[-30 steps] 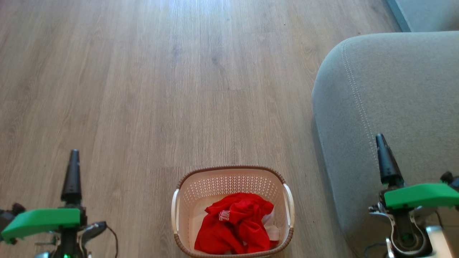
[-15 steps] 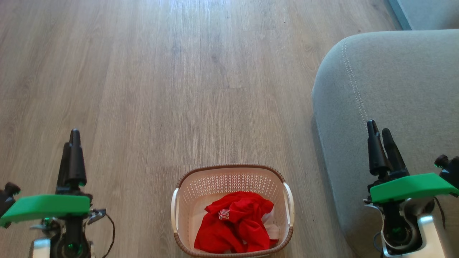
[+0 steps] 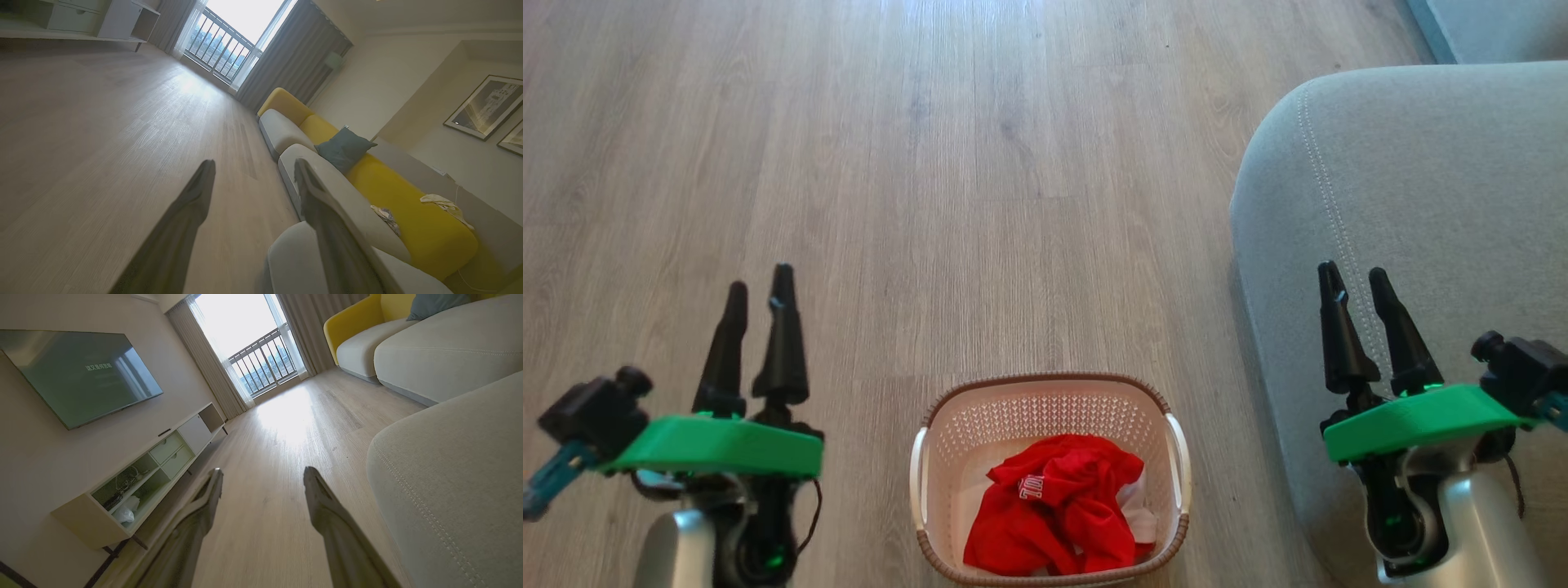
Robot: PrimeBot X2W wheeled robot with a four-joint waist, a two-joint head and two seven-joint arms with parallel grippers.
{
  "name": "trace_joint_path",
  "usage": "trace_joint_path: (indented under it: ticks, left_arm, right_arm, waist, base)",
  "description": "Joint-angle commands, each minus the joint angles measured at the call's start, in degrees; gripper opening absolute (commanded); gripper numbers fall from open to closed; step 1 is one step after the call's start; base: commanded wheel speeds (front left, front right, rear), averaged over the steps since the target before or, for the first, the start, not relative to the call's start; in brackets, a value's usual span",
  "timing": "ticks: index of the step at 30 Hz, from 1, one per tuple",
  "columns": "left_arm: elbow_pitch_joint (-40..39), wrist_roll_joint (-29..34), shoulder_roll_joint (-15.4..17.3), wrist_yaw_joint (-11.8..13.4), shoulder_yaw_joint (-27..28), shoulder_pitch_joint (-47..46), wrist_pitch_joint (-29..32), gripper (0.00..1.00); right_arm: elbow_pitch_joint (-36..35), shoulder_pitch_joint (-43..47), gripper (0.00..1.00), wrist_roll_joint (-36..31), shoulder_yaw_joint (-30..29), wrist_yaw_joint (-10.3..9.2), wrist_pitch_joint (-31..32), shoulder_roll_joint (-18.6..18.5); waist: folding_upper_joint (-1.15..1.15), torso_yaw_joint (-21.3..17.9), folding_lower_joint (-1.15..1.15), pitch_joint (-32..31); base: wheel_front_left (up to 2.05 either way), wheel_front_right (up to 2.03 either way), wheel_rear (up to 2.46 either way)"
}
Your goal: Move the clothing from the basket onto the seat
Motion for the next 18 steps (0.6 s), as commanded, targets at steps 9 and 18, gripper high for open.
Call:
trace_joint_path:
  ticks: [9,18]
  left_arm:
    - [-2.57,12.33,0.69,4.15,-3.32,-2.40,-1.97,1.00]
    - [-0.88,22.21,4.38,12.05,-9.46,-2.48,-3.47,1.00]
  right_arm:
    - [-0.96,-2.98,1.00,-7.27,2.71,0.01,-2.40,-0.61]
    - [1.75,-3.14,1.00,-13.09,3.94,0.01,-3.92,-0.64]
  waist:
    - [0.00,-0.12,0.00,-0.15]
    - [0.00,-0.15,0.00,-0.42]
  base:
    - [0.00,0.00,0.00]
    - [0.00,0.00,0.00]
